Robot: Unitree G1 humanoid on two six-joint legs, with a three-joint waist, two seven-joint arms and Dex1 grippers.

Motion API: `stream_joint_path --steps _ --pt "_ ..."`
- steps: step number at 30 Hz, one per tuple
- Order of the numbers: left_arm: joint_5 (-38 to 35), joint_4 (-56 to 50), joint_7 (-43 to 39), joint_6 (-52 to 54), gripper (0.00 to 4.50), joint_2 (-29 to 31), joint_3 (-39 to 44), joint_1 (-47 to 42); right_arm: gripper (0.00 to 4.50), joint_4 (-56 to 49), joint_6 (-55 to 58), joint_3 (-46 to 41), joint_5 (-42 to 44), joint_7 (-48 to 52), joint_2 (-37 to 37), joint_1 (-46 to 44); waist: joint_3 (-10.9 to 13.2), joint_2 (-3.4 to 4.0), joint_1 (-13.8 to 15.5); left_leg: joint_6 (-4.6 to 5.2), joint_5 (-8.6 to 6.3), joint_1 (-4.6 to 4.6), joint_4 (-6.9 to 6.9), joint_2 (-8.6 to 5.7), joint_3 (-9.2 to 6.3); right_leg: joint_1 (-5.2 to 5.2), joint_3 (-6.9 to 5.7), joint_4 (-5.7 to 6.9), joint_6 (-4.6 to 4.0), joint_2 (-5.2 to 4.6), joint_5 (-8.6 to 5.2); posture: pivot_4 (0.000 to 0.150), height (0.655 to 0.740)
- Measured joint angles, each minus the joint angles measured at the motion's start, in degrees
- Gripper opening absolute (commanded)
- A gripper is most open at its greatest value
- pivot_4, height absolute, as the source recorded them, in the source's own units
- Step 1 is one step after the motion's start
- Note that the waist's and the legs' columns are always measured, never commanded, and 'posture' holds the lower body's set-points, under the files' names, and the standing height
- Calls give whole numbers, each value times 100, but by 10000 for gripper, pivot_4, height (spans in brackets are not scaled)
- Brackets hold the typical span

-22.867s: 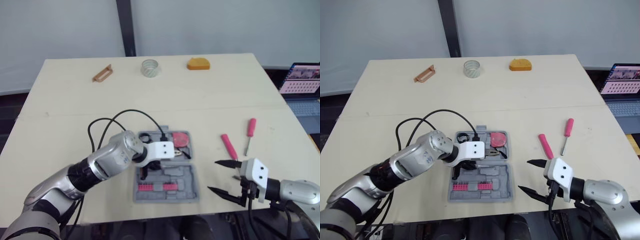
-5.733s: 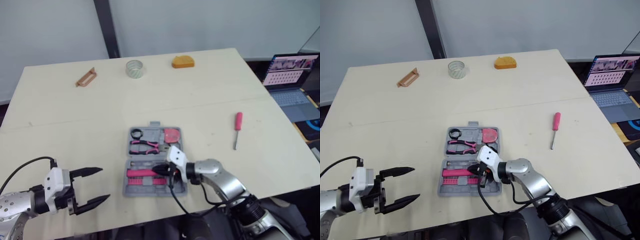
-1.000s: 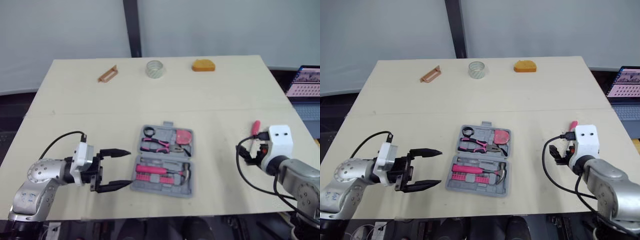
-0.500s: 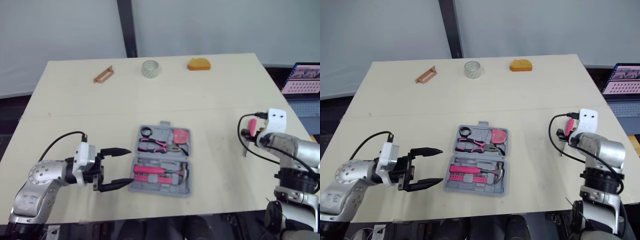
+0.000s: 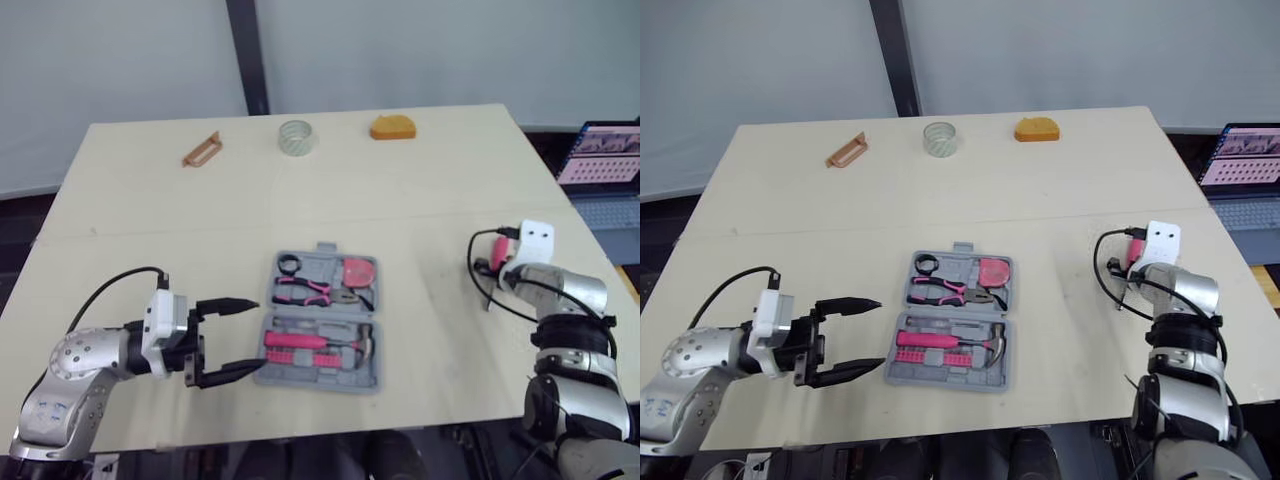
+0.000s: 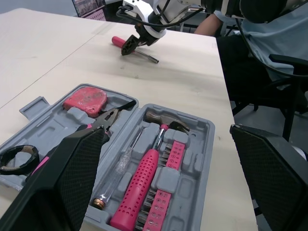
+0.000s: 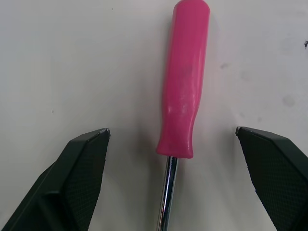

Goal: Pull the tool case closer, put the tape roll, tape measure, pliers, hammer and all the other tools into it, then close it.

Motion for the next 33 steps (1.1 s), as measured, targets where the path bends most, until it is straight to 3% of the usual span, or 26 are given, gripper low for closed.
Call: stream_joint_path --steps 8,11,17,26,29,33 --pt "0 -33 55 0 45000 0 1 64 44430 116 -191 95 0 0 -21 -22 0 0 0 0 0 0 0 1 1 0 0 0 0 0 0 1500 7400" --pt "0 -33 61 0 45000 0 1 63 32666 116 -221 102 3 0 -20 -19 0 0 0 0 0 0 0 1 1 0 0 0 0 0 0 1500 7400" --pt "0 -33 67 1 45000 1 1 58 3750 115 -291 107 11 -5 -11 -18 0 0 0 0 0 0 0 1 1 0 0 0 0 0 0 1500 7400" --pt "0 -34 86 2 45000 5 5 81 3907 31 -275 105 18 -5 -7 23 0 0 2 0 0 0 0 1 1 0 0 0 0 0 0 1500 7400" --pt "-2 -33 62 2 45000 18 46 100 3907 -351 -23 107 38 1 -12 193 0 1 7 0 0 -1 1 1 1 0 0 0 0 0 0 1500 7400" --pt "-34 39 -43 4 45000 153 233 82 3907 -1745 1005 365 266 404 -284 632 4 8 17 0 0 -19 3 1 7 -32 10 11 0 0 0 1500 7400"
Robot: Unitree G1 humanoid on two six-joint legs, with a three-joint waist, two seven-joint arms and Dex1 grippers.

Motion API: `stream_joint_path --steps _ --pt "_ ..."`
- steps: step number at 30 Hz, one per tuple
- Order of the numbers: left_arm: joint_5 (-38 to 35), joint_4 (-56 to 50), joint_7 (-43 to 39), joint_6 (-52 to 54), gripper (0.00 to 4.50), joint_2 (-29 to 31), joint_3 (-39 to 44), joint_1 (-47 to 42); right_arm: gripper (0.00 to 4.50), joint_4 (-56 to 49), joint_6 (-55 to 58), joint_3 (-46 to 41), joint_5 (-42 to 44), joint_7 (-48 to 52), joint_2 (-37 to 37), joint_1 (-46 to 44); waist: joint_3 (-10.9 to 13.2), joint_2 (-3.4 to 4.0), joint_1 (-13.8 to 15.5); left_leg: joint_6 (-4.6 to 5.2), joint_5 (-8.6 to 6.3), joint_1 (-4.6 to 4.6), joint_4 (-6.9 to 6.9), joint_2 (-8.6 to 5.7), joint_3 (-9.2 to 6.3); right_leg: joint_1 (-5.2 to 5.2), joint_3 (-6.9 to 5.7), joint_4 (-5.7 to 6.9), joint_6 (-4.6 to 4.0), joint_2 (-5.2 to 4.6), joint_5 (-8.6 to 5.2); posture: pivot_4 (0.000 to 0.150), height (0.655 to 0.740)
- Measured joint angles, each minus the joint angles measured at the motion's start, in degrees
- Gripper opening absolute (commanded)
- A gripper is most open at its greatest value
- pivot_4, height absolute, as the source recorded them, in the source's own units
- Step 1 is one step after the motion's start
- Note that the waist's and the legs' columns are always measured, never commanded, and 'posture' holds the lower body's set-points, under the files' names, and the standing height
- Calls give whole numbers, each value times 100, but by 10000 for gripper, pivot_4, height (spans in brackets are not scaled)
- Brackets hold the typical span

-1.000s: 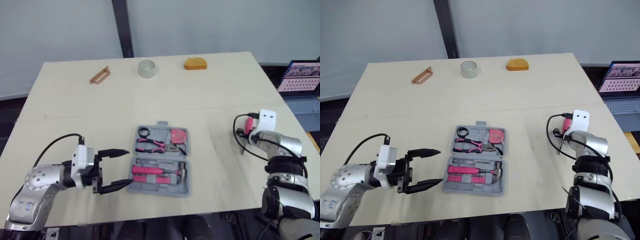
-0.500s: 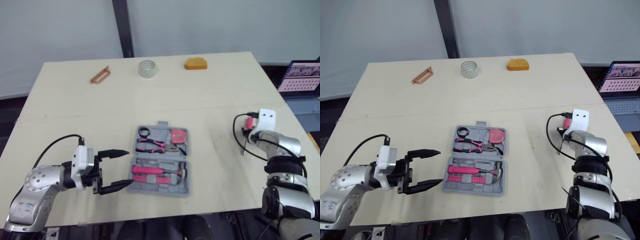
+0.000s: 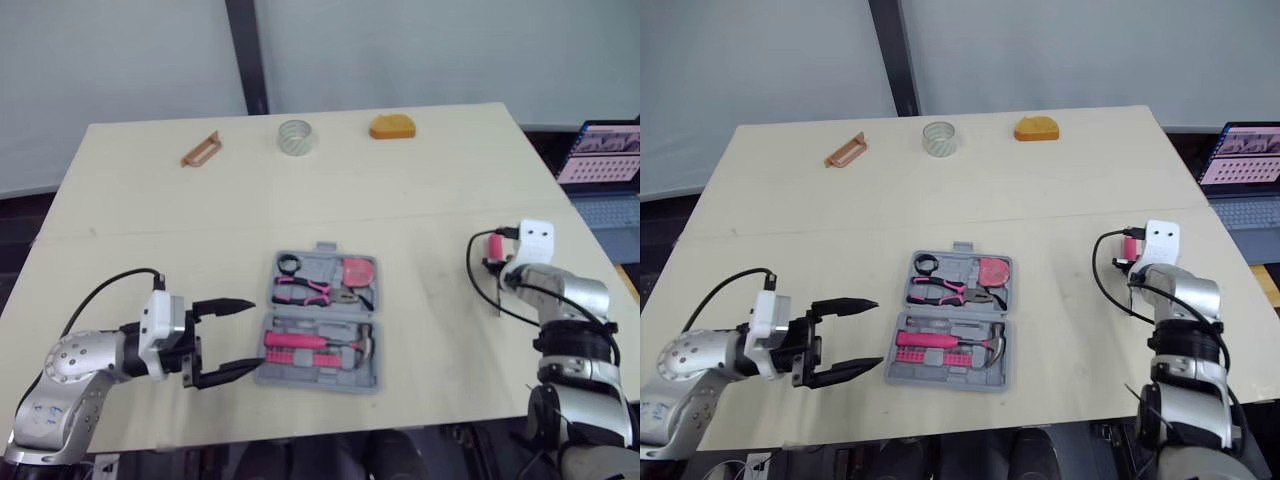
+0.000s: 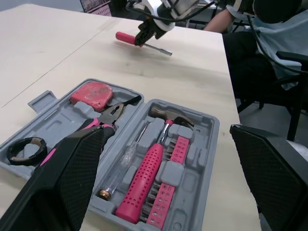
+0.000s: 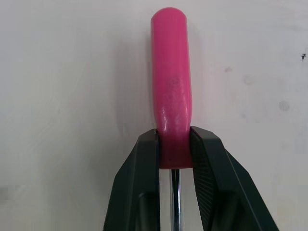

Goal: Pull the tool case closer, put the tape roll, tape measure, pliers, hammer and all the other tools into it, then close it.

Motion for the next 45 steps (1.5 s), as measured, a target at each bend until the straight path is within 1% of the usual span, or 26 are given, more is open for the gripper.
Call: stream_joint_path --steps 3,6,8,9,13,19,23,30,33,40,45 --pt "-40 73 -186 -5 45000 115 129 12 3907 -1305 905 460 337 553 -494 281 1 2 6 0 0 -2 -3 1 7 -11 3 4 0 0 0 1500 7400" --pt "-37 278 -364 -59 45000 186 236 55 3907 -2455 1609 965 801 1151 -990 373 2 2 -15 1 -1 0 -5 6 11 -14 3 6 0 3 0 1500 7400" --pt "-16 431 -524 -165 45000 255 259 128 3907 -3281 2043 1574 1214 1686 -1403 306 3 3 -8 1 -3 0 -5 7 12 -17 3 6 0 3 0 1500 7400" --pt "-2 465 -540 -179 45000 258 260 135 3907 -3422 2113 1695 1306 1806 -1461 267 3 2 -5 1 -3 0 -5 7 12 -17 3 6 0 3 0 1500 7400" --pt "34 506 -653 -272 45000 276 268 191 3907 -4072 2448 2717 1763 2477 -1856 -272 7 -4 4 4 -7 -2 6 5 12 -16 5 7 0 1 0 1500 7400" --pt "38 460 -683 -329 45000 279 329 472 3907 -4358 2612 3593 2152 3064 -1853 -1102 14 -15 16 2 -9 -2 6 6 12 -18 4 10 0 1 0 1500 7400" --pt "39 422 -652 -368 45000 279 442 649 3907 -4519 2725 4053 2397 3393 -1710 -1499 16 -19 12 2 -9 -2 7 6 13 -20 3 13 0 1 0 1500 7400" --pt "38 285 -625 -366 45000 279 543 876 3907 -4372 2938 4640 2458 3474 -938 -2095 17 -22 -4 -1 -11 -2 11 7 14 -28 2 29 0 0 0 1500 7400" --pt "37 213 -626 -366 45000 279 639 986 3907 -4295 3071 4729 2460 3415 -585 -2163 16 -23 -4 -1 -11 -2 12 7 14 -32 1 36 0 0 0 1500 7400" --pt "37 200 -631 -356 45000 306 733 1104 3907 -4250 3179 5004 2454 3347 -132 -2252 16 -23 -6 -3 -12 -1 12 8 14 -39 0 50 0 0 0 1500 7400" --pt "37 175 -632 -353 45000 334 878 1233 3907 -4022 3173 5166 2385 3204 271 -2233 15 -25 -15 -6 -14 -1 10 9 15 -47 0 59 0 0 0 1500 7400"
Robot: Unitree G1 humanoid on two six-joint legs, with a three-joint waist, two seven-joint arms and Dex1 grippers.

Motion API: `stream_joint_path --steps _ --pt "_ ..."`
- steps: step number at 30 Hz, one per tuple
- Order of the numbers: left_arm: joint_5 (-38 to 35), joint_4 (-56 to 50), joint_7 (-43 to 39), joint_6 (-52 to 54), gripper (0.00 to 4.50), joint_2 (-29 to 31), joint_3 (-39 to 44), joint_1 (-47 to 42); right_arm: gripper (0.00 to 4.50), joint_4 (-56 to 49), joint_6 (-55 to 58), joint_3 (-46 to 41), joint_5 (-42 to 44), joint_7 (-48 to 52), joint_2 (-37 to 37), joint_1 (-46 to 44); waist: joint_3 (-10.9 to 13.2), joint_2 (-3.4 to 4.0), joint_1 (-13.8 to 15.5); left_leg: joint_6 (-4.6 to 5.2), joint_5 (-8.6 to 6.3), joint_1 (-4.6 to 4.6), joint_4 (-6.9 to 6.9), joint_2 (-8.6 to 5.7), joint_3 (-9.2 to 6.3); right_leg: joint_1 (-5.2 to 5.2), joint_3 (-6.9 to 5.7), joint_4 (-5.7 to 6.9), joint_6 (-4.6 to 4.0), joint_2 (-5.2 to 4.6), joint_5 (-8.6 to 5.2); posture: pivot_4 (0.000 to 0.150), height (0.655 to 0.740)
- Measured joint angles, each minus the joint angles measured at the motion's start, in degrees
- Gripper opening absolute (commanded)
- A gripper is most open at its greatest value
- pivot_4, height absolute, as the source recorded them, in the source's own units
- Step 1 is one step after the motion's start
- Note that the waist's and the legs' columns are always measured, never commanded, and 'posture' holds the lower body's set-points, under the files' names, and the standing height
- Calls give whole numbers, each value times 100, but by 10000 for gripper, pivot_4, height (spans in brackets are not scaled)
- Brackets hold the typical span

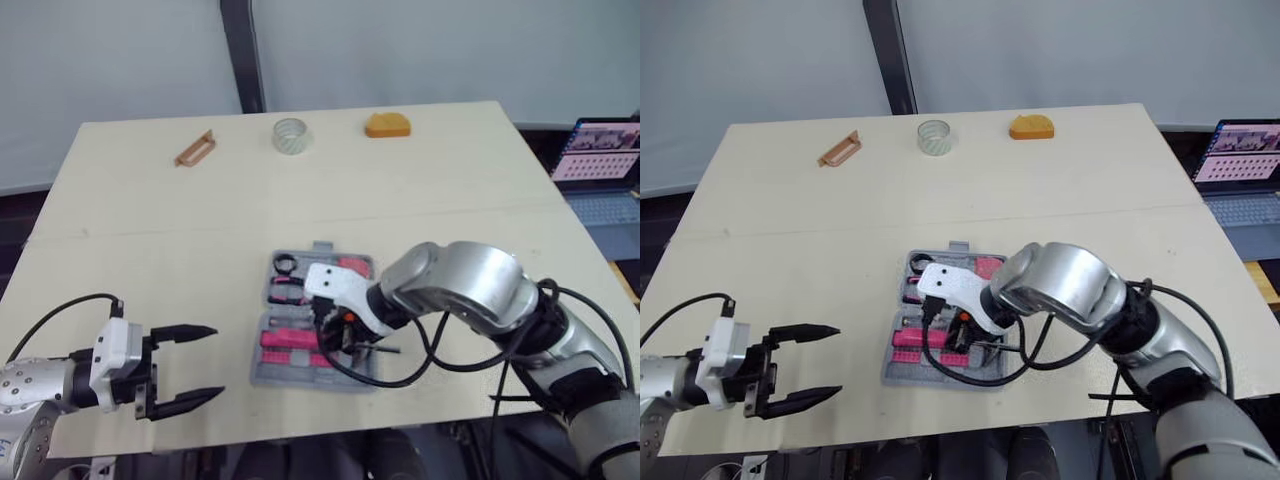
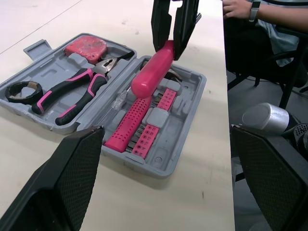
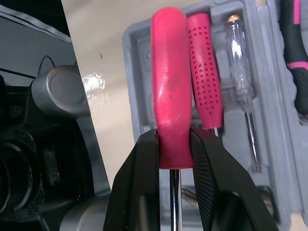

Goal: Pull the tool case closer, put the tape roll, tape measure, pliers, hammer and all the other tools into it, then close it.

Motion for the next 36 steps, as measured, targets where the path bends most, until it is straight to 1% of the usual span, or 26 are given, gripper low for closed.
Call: stream_joint_path --steps 6,11,12,13,14,15,16,17,18,19,20,22,25,27,30,36 --pt "0 -82 3 -1 45000 0 67 153 3907 122 -96 -86 -8 -83 146 181 -1 -3 1 -2 -1 0 2 1 3 -3 -1 6 0 0 0 1500 7400" --pt "0 -185 19 -12 45000 -26 103 294 3907 177 -90 -400 4 -94 240 249 -1 -3 2 -2 -2 1 1 2 5 -5 -1 8 0 0 0 1500 7400" --pt "0 -189 31 -12 45000 -37 103 301 3907 177 -90 -439 9 -94 251 262 -1 -3 4 -2 -2 0 -4 -1 -7 8 -10 2 0 -2 0 1500 7400" --pt "-1 -199 49 -12 45000 -41 104 306 3907 177 -87 -473 11 -94 253 281 -1 -2 1 0 -3 -8 -9 -7 -32 36 -36 6 0 -6 0 1500 7400" --pt "-1 -215 54 -12 45000 -46 103 310 3907 176 -85 -486 11 -94 252 298 0 0 -21 8 7 -12 -17 -29 -85 80 -96 -28 -5 -26 -3 1500 7400" --pt "-4 -239 57 -14 45000 -47 111 308 3907 177 -82 -485 11 -94 253 309 6 11 -45 8 23 -16 -26 -52 -167 120 -171 -42 -5 -43 -3 1500 7400" --pt "-5 -240 58 -14 45000 -47 119 327 3907 176 -84 -484 10 -94 257 309 7 13 -54 0 43 -18 -45 -85 -244 141 -204 -33 -4 -52 -4 1500 7400" --pt "-5 -240 56 -14 45000 -47 128 358 3907 176 -87 -476 10 -94 282 308 7 13 -76 -7 84 -21 -86 -129 -349 147 -198 2 -3 -60 -4 1500 7400" --pt "-6 -239 52 -14 45000 -47 164 408 3907 175 -100 -444 5 -94 304 299 11 20 -123 -21 109 -18 -91 -131 -421 82 -83 69 -3 -6 -4 1500 7400" --pt "-8 -227 44 -13 45000 -47 235 513 3907 161 -119 -374 0 -94 317 273 5 8 -85 -37 102 -21 -87 -115 -418 39 -7 124 -1 21 -3 1500 7400" --pt "-10 -222 35 -12 45000 -47 247 550 3907 153 -139 -302 -9 -94 291 262 2 2 -42 -46 107 -25 -97 -109 -409 54 -6 136 1 24 -4 1500 7400" --pt "-11 -223 -5 -12 45000 -47 272 573 3907 165 -230 -104 -104 -122 256 272 2 1 -7 -68 126 -69 -101 -99 -379 25 -15 115 -6 28 -11 1500 7400" --pt "-11 -223 -24 -12 45000 -40 330 626 3907 218 -335 206 -264 -232 316 336 2 -1 -19 -59 133 -66 -94 -94 -293 19 -18 72 -9 13 -13 1500 7400" --pt "-12 -225 -25 -12 45000 -34 355 651 3907 286 -353 262 -314 -289 401 345 1 -2 -23 -58 133 -60 -97 -86 -270 14 -18 62 -10 13 -14 1500 7400" --pt "-12 -227 -43 -7 45000 -33 442 769 3907 417 -370 452 -441 -391 539 366 1 -3 -17 -58 132 -59 -103 -78 -256 -5 -18 72 -11 14 -14 1500 7400" --pt "-24 -228 -73 57 45000 -33 511 851 3907 610 -370 684 -512 -503 770 430 1 -3 -10 -57 131 -59 -99 -75 -241 -9 -17 70 -11 12 -14 1500 7400"
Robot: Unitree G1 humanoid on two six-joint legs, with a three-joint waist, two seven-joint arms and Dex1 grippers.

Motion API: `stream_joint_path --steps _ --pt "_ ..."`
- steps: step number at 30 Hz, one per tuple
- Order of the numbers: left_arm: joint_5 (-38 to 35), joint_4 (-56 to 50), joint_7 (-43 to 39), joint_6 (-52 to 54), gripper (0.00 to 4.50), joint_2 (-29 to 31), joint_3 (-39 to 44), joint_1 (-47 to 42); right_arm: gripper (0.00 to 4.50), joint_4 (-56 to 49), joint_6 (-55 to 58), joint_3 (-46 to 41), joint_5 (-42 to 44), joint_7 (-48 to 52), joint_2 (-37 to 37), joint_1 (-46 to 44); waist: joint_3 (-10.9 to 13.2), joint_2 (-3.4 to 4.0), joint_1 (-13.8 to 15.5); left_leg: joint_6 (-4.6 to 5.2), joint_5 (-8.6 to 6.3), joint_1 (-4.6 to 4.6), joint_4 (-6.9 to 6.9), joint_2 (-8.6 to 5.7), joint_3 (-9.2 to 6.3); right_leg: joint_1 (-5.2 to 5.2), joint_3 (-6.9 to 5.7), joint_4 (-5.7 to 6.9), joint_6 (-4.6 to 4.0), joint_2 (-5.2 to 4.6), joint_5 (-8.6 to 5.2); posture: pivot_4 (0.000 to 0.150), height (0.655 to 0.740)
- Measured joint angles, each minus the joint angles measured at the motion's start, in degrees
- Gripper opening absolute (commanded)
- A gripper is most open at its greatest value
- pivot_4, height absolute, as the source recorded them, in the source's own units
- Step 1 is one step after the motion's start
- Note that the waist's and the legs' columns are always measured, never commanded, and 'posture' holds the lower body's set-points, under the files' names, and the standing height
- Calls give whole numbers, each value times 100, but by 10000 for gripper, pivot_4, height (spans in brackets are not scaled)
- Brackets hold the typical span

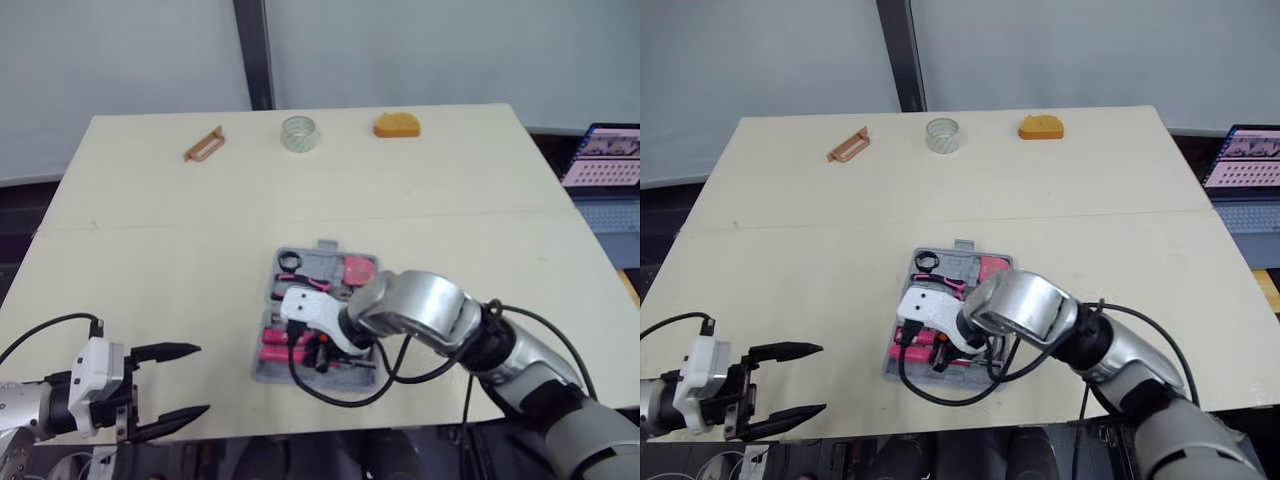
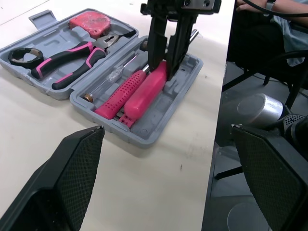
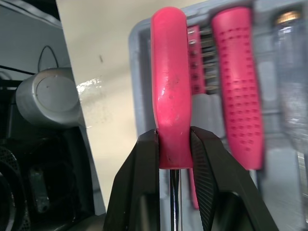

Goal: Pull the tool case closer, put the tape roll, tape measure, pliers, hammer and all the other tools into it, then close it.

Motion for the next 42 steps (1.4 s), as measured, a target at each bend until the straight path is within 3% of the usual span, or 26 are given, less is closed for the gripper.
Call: stream_joint_path --steps 15,33,41,42 --pt "33 -18 -430 -209 45000 58 160 260 3907 267 -127 394 -126 -20 127 91 -1 -1 -2 -1 -3 -3 -6 22 57 -41 1 5 -1 0 0 1500 7400" --pt "88 -26 -279 -262 45000 57 159 192 3907 574 -310 403 -208 -16 359 98 -2 -3 -8 -3 -8 -2 -3 42 86 -58 0 11 -2 7 1 1500 7400" --pt "88 -35 -212 -205 45000 57 157 173 42567 492 -258 344 -86 85 395 26 -3 -4 -5 -4 -8 -2 0 44 89 -58 -1 12 -2 8 1 1500 7400" --pt "88 -34 -208 -195 45000 57 154 162 42567 468 -209 283 -57 88 389 -3 -2 -4 -4 -4 -8 -2 1 44 89 -58 -1 13 -2 8 1 1500 7400"
